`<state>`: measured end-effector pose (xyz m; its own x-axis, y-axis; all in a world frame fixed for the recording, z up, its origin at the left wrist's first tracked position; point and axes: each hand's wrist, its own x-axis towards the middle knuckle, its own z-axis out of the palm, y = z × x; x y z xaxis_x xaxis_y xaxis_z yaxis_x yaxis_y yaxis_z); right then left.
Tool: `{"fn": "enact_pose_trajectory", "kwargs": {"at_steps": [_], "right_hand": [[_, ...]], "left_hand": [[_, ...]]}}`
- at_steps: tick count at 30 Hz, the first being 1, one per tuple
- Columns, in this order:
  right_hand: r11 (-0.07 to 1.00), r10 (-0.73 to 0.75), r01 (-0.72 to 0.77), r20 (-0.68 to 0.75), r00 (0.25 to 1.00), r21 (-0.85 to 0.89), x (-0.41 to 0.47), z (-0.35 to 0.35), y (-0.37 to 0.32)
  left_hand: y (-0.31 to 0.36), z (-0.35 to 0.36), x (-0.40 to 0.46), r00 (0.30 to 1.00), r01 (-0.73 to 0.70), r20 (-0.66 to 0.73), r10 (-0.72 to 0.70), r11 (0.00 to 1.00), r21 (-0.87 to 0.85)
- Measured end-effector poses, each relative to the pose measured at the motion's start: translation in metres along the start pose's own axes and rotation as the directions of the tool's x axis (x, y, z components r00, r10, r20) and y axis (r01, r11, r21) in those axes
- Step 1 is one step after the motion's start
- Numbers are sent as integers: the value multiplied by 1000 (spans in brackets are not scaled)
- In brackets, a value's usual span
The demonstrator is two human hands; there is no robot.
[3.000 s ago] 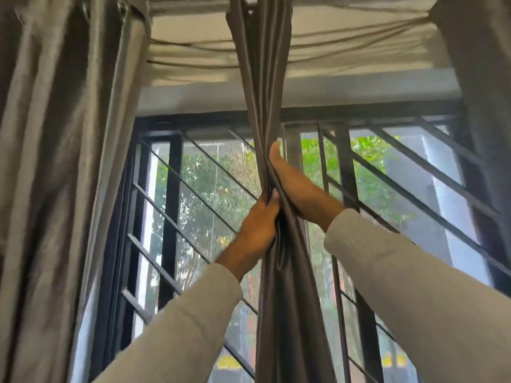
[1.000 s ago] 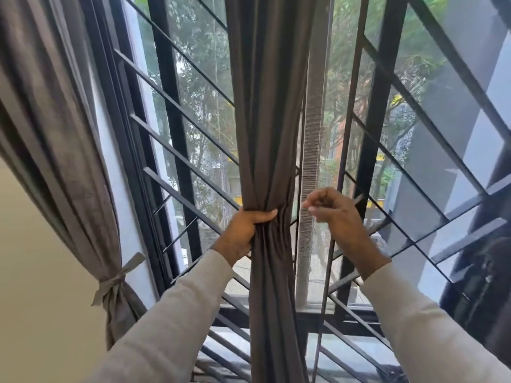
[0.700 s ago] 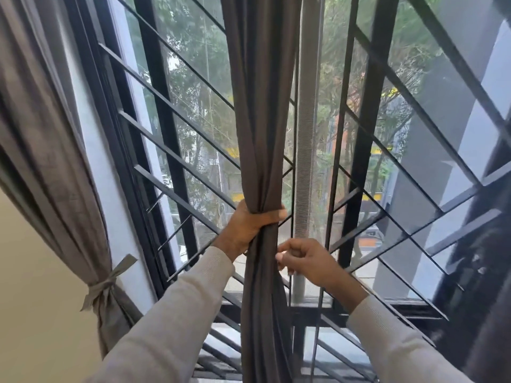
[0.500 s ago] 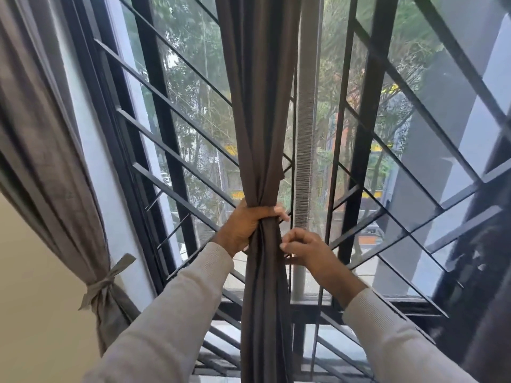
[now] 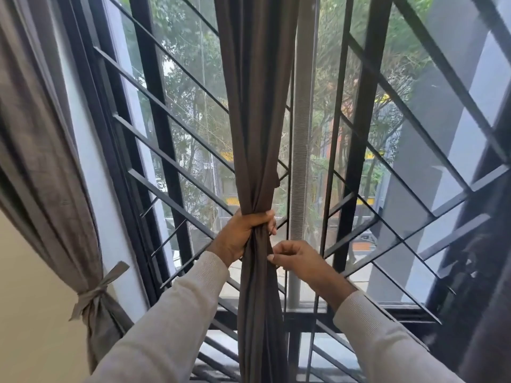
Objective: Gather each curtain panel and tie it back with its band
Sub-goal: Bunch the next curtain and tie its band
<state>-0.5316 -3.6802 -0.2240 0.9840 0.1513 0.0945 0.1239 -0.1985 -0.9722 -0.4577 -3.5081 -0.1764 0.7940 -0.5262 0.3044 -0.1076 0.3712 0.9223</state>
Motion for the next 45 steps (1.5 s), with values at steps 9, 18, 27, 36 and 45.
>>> {"fn": "enact_pose_trajectory", "kwargs": {"at_steps": [9, 18, 27, 36, 45], "right_hand": [[995, 73, -67, -79, 994, 77, -4, -2, 0], [913, -373, 311, -233, 898, -264, 1, 1, -100], [931, -340, 253, -373, 864, -263, 11, -11, -110], [851, -425, 253, -321, 846, -460, 11, -7, -116], [799, -520, 463, -55, 852, -383, -12, -12, -138]], "left_hand": [[-5, -11, -2, 993, -19, -113, 34, 991, 133], [-21, -1, -10, 937, -209, -62, 344, 692, 691], [-1, -43, -53, 986, -32, -141, 88, 932, 361], [122, -10, -23, 862, -270, -230, 452, 793, 546], [174, 48, 11, 959, -249, -33, 283, 889, 385]]}}
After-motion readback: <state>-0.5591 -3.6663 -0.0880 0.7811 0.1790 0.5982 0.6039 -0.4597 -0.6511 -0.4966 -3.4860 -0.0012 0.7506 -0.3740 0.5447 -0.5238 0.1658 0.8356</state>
